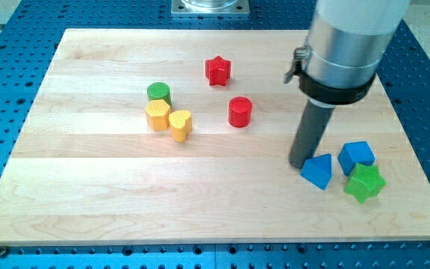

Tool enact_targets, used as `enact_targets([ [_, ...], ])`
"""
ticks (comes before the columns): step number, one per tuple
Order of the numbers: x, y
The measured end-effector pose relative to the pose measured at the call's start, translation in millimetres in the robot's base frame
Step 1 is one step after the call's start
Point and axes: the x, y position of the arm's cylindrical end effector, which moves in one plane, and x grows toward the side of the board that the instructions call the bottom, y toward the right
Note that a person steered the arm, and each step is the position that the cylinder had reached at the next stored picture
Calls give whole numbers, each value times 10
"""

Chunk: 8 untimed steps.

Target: Slide the yellow blocks diagonally bottom right to the red star

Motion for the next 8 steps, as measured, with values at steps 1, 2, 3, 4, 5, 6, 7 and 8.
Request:
enact_targets([
  [1, 35, -631],
  [2, -27, -1010],
  [3, -113, -1533],
  [4, 10, -1832],
  [5, -122, -2322],
  [6, -642, -2324],
  [7, -1025, -2378],
  [8, -819, -1894],
])
